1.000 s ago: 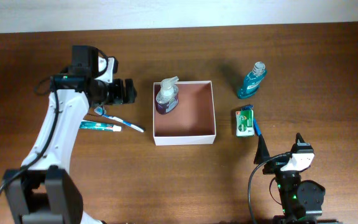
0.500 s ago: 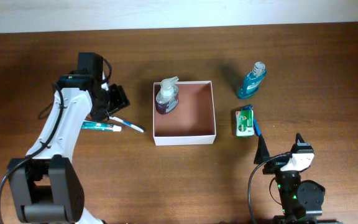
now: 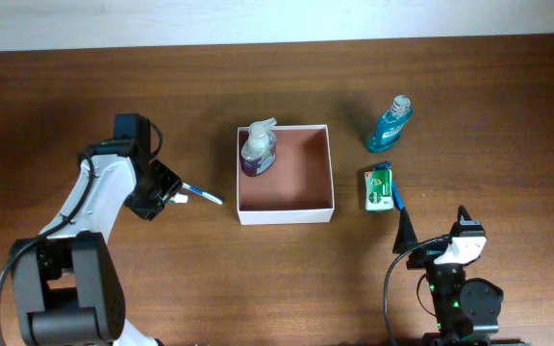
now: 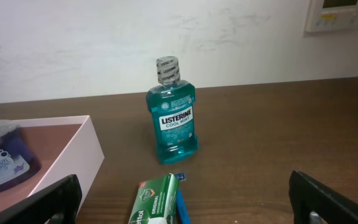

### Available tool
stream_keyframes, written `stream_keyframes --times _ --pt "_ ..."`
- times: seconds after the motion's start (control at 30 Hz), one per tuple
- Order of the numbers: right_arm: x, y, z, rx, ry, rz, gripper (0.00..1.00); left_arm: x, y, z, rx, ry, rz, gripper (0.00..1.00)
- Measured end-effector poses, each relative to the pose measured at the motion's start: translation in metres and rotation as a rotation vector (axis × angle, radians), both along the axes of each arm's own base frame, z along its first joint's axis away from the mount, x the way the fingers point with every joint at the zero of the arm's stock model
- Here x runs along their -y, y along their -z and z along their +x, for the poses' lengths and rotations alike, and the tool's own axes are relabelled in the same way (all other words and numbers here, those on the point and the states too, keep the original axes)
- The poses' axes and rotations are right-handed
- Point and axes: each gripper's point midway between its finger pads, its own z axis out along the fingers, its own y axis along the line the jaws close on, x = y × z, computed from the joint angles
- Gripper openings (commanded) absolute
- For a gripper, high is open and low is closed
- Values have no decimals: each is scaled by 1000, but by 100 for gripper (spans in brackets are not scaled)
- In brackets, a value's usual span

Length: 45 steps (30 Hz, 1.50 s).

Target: Pack container

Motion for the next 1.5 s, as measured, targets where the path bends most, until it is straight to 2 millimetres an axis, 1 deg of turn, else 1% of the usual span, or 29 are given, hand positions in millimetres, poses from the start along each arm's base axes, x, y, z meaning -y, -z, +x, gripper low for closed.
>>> stream_keyframes --times 0.17,0.27,0.33,0.5,0.53,0.6,1.5 --pt "0 0 0 0 0 0 99 0 10 -4 -1 -37 -4 47" --pt "0 0 0 0 0 0 99 0 12 -3 3 -43 -5 42" --pt "0 0 0 0 0 -1 99 0 11 -1 10 -44 -5 34" --pt "0 0 0 0 0 0 99 0 11 -1 12 -51 -5 32" --pt "0 0 0 0 0 0 99 0 11 -1 13 -51 -5 34" --pt "0 0 0 0 0 0 99 0 11 -1 13 -52 -5 50" --pt "0 0 0 0 0 0 99 0 11 3 27 -62 -7 52"
